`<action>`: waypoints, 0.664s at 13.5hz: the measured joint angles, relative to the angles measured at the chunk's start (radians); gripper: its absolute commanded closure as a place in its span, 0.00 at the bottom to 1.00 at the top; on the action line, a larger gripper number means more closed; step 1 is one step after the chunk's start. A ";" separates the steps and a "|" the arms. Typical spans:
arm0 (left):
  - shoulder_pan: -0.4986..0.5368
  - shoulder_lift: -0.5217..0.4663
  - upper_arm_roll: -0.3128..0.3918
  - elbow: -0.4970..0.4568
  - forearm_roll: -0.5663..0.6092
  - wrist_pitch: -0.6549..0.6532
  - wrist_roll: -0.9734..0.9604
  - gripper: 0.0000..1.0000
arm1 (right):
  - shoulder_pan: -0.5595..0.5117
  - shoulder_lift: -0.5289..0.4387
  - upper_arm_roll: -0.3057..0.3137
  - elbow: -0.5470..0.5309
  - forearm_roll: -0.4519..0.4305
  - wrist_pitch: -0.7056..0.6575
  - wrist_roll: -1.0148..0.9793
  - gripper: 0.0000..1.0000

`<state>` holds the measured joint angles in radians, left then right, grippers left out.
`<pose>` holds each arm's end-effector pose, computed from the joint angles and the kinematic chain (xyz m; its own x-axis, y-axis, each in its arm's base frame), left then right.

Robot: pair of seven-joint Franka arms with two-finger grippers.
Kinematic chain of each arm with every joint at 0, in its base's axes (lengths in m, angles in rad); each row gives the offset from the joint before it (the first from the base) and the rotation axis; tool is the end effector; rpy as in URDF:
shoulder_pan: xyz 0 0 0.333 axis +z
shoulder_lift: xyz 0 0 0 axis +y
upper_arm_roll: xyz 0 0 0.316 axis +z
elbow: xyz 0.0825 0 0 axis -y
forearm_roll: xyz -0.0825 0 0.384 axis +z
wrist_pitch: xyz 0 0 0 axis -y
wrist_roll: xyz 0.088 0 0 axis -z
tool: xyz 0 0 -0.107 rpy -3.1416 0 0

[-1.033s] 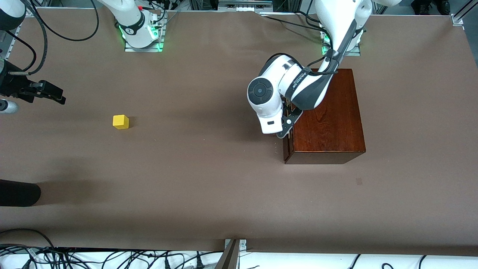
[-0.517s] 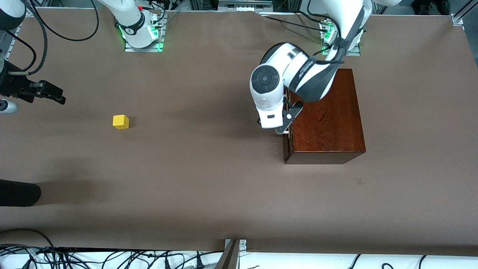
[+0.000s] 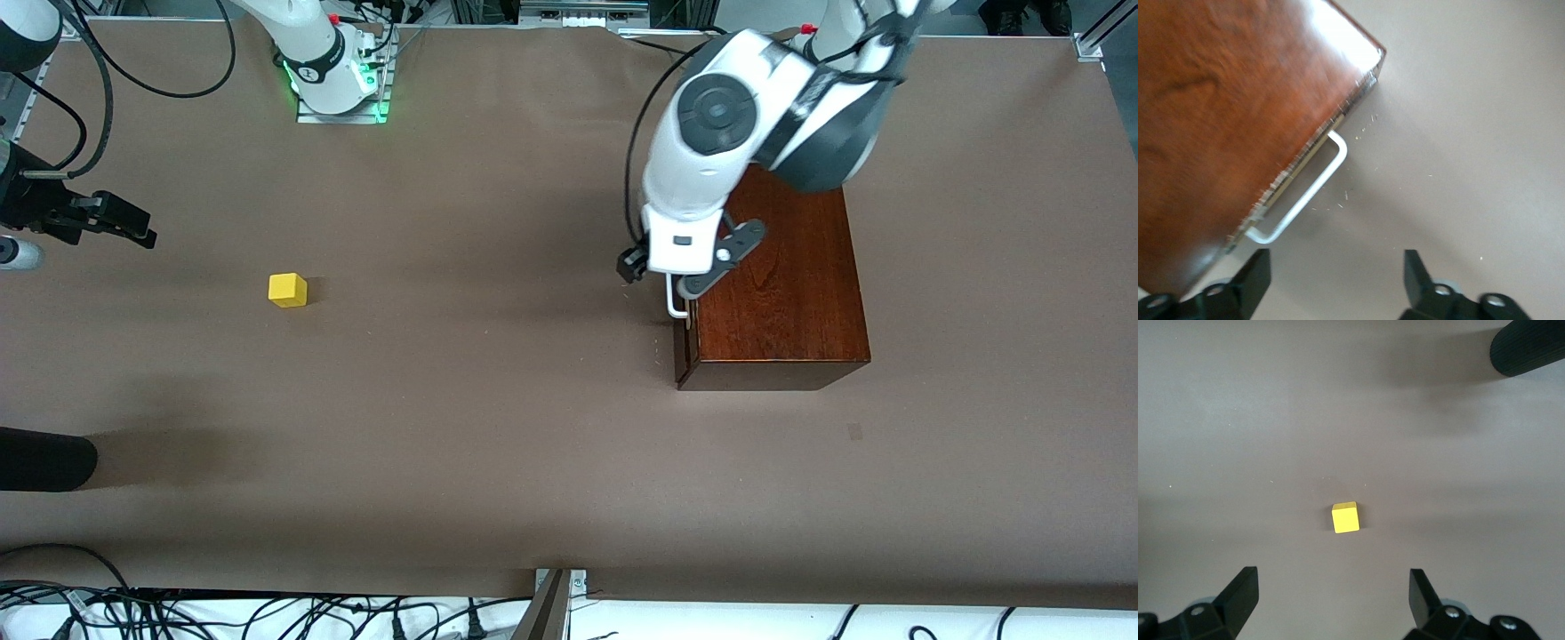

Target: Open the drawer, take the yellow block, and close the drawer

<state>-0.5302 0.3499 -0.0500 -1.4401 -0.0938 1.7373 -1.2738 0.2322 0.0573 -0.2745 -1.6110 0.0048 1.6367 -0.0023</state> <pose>0.5506 -0.3655 0.4879 0.7495 0.6512 -0.1193 0.6540 -0.7563 -0.0192 0.5744 -0.0197 0.5800 0.9988 -0.0403 -0.0295 -0.0400 -0.9991 0.0107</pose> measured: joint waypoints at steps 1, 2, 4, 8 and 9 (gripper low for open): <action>0.029 -0.028 0.000 -0.003 -0.017 -0.023 0.062 0.00 | 0.000 0.000 0.000 0.000 0.000 0.000 0.000 0.00; 0.064 -0.057 0.001 -0.008 -0.030 -0.051 0.135 0.00 | 0.000 0.000 0.000 0.000 0.000 0.000 0.000 0.00; 0.142 -0.118 0.003 -0.023 -0.038 -0.122 0.294 0.00 | 0.000 0.000 0.001 0.000 0.000 0.000 0.000 0.00; 0.231 -0.262 0.086 -0.129 -0.039 -0.179 0.651 0.00 | 0.000 -0.001 0.001 0.002 0.000 0.000 0.000 0.00; 0.234 -0.301 0.122 -0.167 -0.038 -0.188 0.726 0.00 | 0.000 -0.001 0.001 0.004 0.000 0.000 0.000 0.00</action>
<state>-0.2964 0.0485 0.0715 -1.6072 -0.1322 1.5494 -0.5476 0.2327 0.0567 -0.2737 -1.6072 0.0048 1.6367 -0.0022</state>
